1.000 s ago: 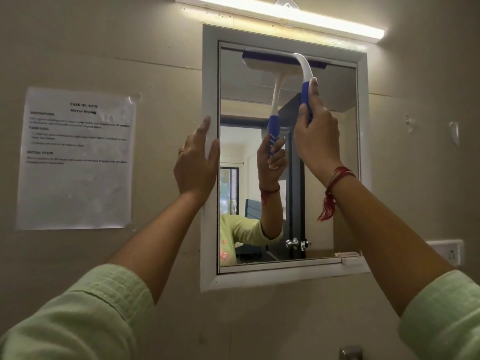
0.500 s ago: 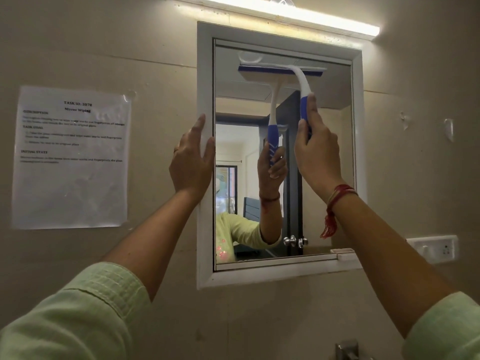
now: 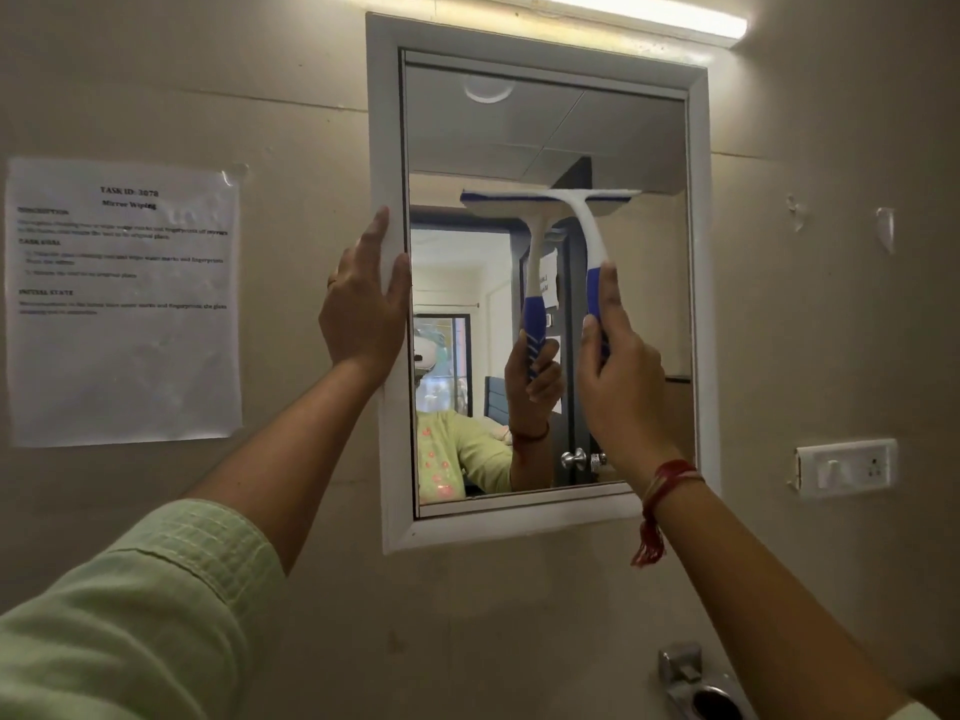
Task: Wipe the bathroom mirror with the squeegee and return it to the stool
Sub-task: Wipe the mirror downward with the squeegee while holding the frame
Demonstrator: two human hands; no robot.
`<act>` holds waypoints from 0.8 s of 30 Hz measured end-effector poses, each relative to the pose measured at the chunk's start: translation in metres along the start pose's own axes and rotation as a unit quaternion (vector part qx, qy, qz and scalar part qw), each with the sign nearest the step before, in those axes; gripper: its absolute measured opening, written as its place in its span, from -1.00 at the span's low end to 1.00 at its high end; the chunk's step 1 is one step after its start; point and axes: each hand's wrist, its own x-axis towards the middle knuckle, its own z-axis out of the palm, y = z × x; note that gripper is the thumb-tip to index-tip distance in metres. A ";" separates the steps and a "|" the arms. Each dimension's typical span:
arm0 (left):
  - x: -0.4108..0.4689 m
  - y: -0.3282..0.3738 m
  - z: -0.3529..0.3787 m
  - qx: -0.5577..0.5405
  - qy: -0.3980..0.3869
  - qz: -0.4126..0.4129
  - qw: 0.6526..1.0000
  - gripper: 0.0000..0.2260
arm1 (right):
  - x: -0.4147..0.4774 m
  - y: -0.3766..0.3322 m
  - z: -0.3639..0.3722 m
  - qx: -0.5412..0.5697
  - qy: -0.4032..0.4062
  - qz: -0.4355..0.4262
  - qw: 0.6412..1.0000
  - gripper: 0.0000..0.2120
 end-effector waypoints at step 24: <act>0.000 0.000 0.002 0.010 -0.010 -0.006 1.000 -0.57 | -0.142 0.015 -0.023 0.019 -0.082 0.047 0.995 -0.47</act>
